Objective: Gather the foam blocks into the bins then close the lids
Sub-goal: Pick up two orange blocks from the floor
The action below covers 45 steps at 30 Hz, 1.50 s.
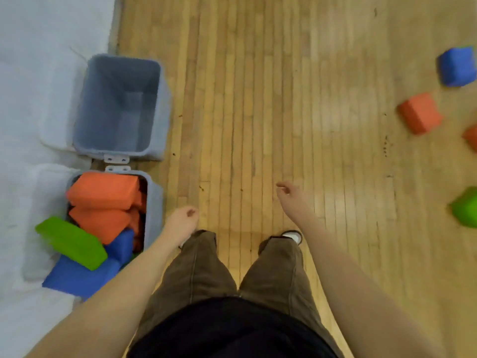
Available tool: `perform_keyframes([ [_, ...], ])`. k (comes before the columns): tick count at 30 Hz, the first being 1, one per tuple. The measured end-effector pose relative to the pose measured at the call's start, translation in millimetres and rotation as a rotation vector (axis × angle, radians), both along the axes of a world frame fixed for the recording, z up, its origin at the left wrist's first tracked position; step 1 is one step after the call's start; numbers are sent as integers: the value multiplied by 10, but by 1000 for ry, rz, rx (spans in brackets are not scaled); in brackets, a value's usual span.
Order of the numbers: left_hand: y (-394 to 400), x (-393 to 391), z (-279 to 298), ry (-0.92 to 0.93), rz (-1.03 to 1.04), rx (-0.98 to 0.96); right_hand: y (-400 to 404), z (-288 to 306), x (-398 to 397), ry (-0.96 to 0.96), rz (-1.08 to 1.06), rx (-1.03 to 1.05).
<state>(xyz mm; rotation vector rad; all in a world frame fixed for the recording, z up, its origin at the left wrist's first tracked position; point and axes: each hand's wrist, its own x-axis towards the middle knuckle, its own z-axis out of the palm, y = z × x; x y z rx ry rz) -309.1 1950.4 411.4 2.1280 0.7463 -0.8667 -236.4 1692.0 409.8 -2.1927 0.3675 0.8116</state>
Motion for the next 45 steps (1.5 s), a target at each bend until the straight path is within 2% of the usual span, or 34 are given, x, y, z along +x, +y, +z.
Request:
perform_keyframes([
  [3,-890,409,-43,21,-118,17,-964,-19,-6,-23,-174,2],
  [5,-1612,712,-28,21,-203,-37,-1602,-29,-47,-13,-283,-14],
  [9,-3183,1357,27,-29,-488,-133,-2745,-2,-268,45,-541,-82],
  [14,-4901,2060,227,-98,-843,-220,-3726,52,-623,120,-864,-89],
  [17,-5743,2364,266,-120,-950,-266,-4120,56,-672,143,-1022,-63],
  [21,-6666,2792,215,-70,-1055,-340,-4703,-41,-364,138,-1183,-67],
  [27,-7589,3853,132,-27,-1253,-292,-5684,3,819,86,-1313,-102],
  [30,-7853,4458,150,-23,-1210,-256,-6145,74,1521,35,-1315,-98],
  [36,-8072,5467,124,-52,-971,-174,-6929,164,2811,-39,-1176,-49],
  [45,-8835,6713,-180,-43,-770,-99,-8129,-169,4617,-44,-946,18],
])
